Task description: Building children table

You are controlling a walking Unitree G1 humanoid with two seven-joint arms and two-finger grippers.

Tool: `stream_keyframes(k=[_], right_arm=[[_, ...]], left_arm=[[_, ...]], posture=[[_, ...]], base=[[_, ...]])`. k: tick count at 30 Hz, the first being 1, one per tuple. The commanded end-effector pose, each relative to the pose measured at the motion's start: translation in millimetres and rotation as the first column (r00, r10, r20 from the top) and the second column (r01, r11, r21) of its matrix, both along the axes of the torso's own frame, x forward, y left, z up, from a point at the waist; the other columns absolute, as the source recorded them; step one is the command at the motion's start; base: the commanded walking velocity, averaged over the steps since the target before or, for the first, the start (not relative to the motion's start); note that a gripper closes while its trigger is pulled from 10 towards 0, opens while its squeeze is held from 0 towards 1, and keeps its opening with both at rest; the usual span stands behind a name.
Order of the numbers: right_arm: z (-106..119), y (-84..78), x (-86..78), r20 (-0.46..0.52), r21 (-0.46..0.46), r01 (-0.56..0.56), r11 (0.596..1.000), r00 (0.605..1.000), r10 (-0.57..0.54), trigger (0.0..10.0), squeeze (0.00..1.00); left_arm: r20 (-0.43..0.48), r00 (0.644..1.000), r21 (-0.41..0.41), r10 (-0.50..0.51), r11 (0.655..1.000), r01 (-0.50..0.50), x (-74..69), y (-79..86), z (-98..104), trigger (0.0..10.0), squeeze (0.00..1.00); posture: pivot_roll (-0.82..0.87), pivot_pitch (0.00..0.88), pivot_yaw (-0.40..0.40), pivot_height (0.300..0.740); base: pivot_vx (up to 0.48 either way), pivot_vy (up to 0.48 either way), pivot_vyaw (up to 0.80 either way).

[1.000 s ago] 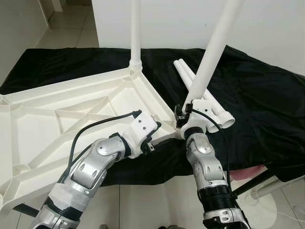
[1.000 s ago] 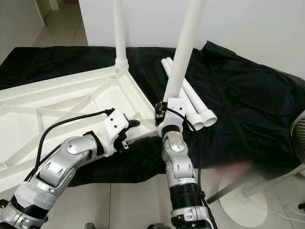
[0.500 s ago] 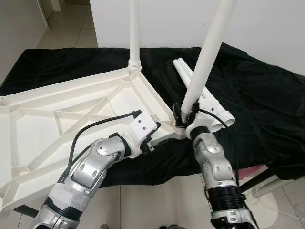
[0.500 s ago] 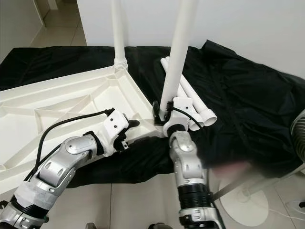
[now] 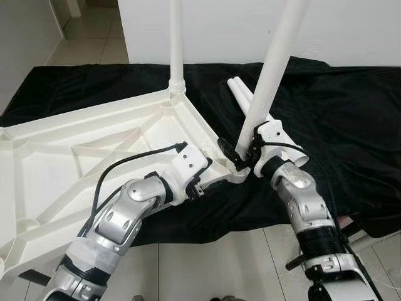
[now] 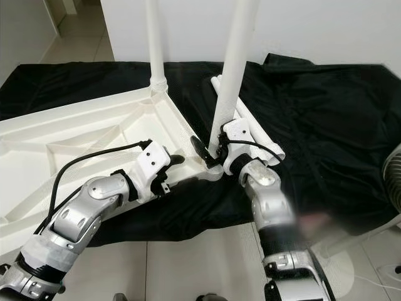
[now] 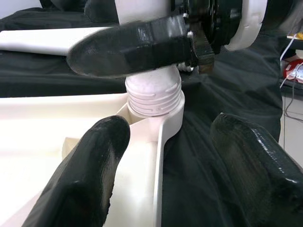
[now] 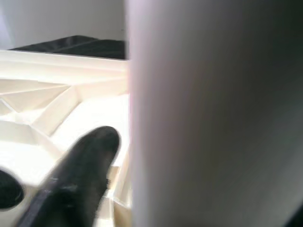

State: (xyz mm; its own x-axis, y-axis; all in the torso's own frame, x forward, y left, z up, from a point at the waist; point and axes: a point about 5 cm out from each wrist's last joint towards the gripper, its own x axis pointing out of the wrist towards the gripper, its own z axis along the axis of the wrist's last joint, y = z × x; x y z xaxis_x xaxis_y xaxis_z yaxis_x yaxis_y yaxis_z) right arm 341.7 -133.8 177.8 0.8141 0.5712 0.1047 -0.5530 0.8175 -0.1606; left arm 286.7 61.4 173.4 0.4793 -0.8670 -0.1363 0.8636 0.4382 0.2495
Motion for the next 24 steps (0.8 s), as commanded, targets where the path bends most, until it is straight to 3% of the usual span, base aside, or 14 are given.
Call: stream_keyframes(k=[1,12,13,17,24], right_arm=[[-8.3,-1.8,2.0,-0.042,-0.027,-0.048,0.998,0.998,0.047,0.0,0.0],[-20.2,-9.1,3.5,-0.092,-0.036,-0.09,0.995,0.992,0.086,0.0,0.0],[-21.4,-10.4,5.0,-0.102,-0.032,-0.06,0.998,0.993,0.057,10.0,0.0],[-23.0,-12.2,7.2,-0.117,-0.027,-0.016,0.999,0.993,0.012,10.0,0.0],[-28.4,-3.5,2.9,-0.129,0.098,0.142,0.985,0.983,-0.128,10.0,0.0]], left_arm=[[0.002,1.0,0.014,-0.022,1.0,0.022,-1.2,-1.8,-1.0,10.0,0.0],[0.003,1.0,0.019,-0.021,1.0,0.021,-1.6,-1.3,-1.2,10.0,0.0],[0.005,1.0,0.021,-0.021,1.0,0.021,-1.5,-1.2,-1.2,10.0,0.0],[0.007,1.0,0.024,-0.022,0.999,0.021,-1.2,-1.1,-1.1,10.0,0.0],[0.013,1.0,0.023,-0.023,0.999,0.023,0.1,-2.4,-1.2,10.0,0.0]], posture=[[-0.05,0.054,-0.016,0.74],[-0.05,0.054,-0.016,0.74],[-0.05,0.055,-0.014,0.74],[-0.05,0.055,-0.014,0.74],[-0.06,0.049,-0.013,0.74]], base=[[0.0,0.0,0.0],[0.0,0.0,0.0],[0.0,0.0,0.0],[0.0,0.0,0.0],[0.0,0.0,0.0]])
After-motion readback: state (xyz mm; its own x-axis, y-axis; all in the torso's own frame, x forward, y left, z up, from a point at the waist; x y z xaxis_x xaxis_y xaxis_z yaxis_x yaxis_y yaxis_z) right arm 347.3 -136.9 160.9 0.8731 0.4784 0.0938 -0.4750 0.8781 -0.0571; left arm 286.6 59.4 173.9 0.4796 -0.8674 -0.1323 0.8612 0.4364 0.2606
